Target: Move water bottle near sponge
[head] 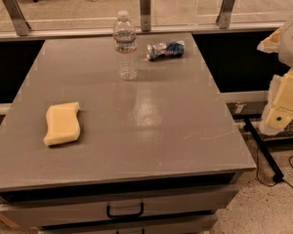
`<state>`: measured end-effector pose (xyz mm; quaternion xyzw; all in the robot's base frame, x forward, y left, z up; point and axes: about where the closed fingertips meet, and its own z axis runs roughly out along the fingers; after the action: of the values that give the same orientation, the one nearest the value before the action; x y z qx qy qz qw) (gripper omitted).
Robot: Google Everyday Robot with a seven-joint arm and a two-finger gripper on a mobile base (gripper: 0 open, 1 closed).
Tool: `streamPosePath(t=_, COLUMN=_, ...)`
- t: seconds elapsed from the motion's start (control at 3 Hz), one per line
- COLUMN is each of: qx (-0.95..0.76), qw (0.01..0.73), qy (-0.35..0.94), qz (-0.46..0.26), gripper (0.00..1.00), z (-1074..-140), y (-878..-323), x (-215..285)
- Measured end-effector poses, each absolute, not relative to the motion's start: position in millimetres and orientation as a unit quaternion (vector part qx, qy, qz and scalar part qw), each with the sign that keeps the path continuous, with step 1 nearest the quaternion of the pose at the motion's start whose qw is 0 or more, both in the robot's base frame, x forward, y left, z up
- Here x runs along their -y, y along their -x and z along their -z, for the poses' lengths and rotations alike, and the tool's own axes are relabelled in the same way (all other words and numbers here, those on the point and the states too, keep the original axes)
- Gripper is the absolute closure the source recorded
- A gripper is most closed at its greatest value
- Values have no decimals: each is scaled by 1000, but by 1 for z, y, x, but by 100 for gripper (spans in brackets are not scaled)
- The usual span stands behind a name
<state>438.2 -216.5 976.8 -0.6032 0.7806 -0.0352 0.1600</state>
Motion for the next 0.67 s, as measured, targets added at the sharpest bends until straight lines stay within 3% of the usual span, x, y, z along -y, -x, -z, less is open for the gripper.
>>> streamPosePath(t=0.67, qx=-774, qw=194, qy=602, qz=-1, gripper=0, z=-970, y=-453, x=201)
